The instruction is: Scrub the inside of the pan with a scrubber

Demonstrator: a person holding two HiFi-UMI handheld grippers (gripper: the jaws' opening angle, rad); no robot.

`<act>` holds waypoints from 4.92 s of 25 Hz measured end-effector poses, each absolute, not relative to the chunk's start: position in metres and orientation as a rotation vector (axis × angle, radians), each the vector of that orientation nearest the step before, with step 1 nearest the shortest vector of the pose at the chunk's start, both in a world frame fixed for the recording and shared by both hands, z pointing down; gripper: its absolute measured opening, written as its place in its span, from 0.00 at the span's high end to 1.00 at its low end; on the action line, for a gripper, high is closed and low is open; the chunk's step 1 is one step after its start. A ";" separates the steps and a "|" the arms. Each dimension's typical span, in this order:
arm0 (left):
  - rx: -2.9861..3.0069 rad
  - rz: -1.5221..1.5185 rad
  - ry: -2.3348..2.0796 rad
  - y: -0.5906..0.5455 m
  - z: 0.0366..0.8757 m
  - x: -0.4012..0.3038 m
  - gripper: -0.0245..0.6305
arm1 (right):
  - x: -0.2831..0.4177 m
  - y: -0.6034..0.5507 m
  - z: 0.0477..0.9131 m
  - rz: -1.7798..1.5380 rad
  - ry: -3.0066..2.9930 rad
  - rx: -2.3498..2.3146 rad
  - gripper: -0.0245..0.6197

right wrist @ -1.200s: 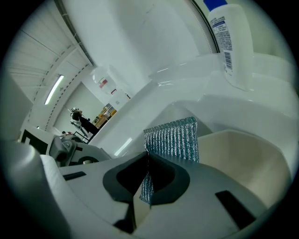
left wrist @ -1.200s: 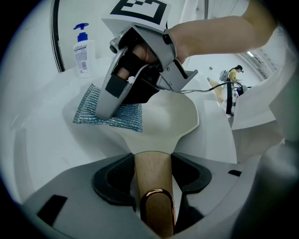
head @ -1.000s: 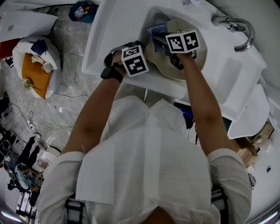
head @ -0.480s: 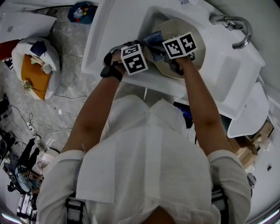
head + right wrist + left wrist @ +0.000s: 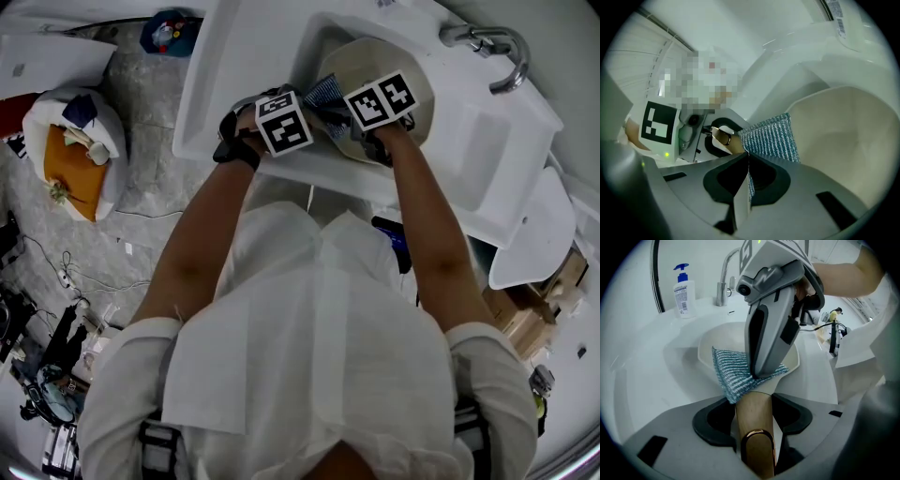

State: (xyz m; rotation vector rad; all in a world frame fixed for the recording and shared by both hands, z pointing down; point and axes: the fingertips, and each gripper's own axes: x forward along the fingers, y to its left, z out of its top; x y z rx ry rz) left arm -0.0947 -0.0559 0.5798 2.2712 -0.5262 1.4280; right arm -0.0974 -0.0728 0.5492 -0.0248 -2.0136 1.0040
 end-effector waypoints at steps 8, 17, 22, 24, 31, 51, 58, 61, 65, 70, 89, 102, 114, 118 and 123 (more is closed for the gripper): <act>2.272 1.429 -0.525 -0.057 0.579 -0.094 0.57 | -0.087 -0.051 0.547 1.017 -1.987 -0.039 0.94; 2.271 1.428 -0.523 -0.054 0.579 -0.094 0.57 | -0.055 -0.027 0.550 1.027 -1.958 -0.020 0.94; 2.272 1.429 -0.520 -0.055 0.578 -0.095 0.57 | -0.036 -0.019 0.551 1.011 -1.940 -0.007 0.94; 2.271 1.429 -0.520 -0.055 0.578 -0.095 0.57 | -0.027 -0.015 0.551 0.997 -1.919 -0.013 0.94; 2.268 1.430 -0.516 -0.056 0.577 -0.095 0.57 | 0.004 -0.010 0.554 0.953 -1.872 0.022 0.94; 2.267 1.438 -0.513 -0.058 0.578 -0.097 0.57 | 0.116 -0.045 0.571 0.804 -1.700 0.239 0.94; 2.266 1.437 -0.509 -0.057 0.579 -0.098 0.57 | 0.148 -0.081 0.577 0.811 -1.707 0.452 0.94; 2.266 1.436 -0.504 -0.055 0.577 -0.097 0.58 | 0.159 -0.093 0.578 0.838 -1.724 0.530 0.94; 2.262 1.441 -0.500 -0.055 0.575 -0.097 0.58 | 0.169 -0.111 0.579 0.825 -1.731 0.617 0.94; 2.259 1.441 -0.497 -0.055 0.575 -0.094 0.57 | 0.178 -0.129 0.582 0.811 -1.739 0.652 0.94; 2.244 1.445 -0.489 -0.058 0.578 -0.091 0.58 | 0.161 -0.231 0.590 0.446 -1.726 0.572 0.94; 2.244 1.452 -0.490 -0.058 0.582 -0.093 0.58 | 0.106 -0.270 0.592 0.190 -1.745 0.468 0.94; 2.254 1.438 -0.478 -0.057 0.578 -0.093 0.58 | 0.066 -0.282 0.583 0.048 -1.751 0.456 0.94; 2.254 1.436 -0.478 -0.058 0.579 -0.093 0.58 | 0.049 -0.283 0.583 0.000 -1.754 0.441 0.94; 2.258 1.434 -0.479 -0.059 0.580 -0.092 0.58 | 0.028 -0.282 0.584 -0.057 -1.753 0.405 0.94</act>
